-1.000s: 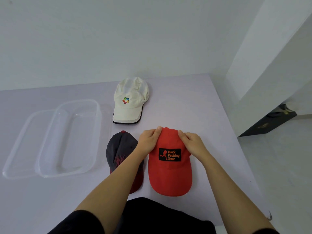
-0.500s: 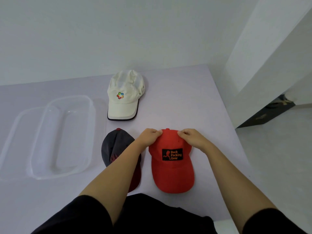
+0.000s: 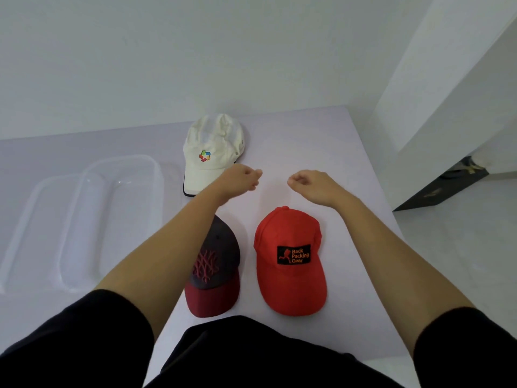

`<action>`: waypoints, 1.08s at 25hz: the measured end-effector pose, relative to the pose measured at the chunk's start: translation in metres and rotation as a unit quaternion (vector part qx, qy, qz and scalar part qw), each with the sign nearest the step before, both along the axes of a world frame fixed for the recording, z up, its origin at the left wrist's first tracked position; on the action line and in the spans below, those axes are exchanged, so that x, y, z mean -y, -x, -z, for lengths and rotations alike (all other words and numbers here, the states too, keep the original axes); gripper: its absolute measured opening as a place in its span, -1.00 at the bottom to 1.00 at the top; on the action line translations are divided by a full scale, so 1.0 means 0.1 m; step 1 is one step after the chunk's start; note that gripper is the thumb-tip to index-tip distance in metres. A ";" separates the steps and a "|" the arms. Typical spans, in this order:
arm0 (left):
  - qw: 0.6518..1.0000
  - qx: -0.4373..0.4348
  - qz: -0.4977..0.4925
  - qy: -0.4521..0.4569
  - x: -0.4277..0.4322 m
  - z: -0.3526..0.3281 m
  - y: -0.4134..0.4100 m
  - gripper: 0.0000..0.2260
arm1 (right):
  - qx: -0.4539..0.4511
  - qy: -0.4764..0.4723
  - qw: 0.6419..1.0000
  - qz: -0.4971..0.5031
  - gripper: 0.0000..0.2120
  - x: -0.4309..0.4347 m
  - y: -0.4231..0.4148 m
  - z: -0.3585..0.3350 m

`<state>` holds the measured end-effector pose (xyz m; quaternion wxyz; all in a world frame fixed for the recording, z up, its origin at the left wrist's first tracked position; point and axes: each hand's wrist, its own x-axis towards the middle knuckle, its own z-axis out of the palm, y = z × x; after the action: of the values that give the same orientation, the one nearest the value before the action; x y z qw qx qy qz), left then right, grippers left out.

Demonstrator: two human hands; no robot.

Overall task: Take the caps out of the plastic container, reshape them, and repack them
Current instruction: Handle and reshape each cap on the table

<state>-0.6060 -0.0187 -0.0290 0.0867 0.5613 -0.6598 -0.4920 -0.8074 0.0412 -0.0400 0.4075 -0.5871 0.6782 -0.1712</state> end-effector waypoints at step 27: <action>0.930 0.312 0.103 0.163 0.65 0.99 -1.35 -0.25 | -0.310 0.039 0.936 -0.160 -0.03 1.12 -1.95 0.89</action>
<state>-0.4714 -0.0839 -0.1282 -0.0844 0.5939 -0.7788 -0.1834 -0.6123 -0.0706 -0.1294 0.1757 -0.7272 0.6608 0.0611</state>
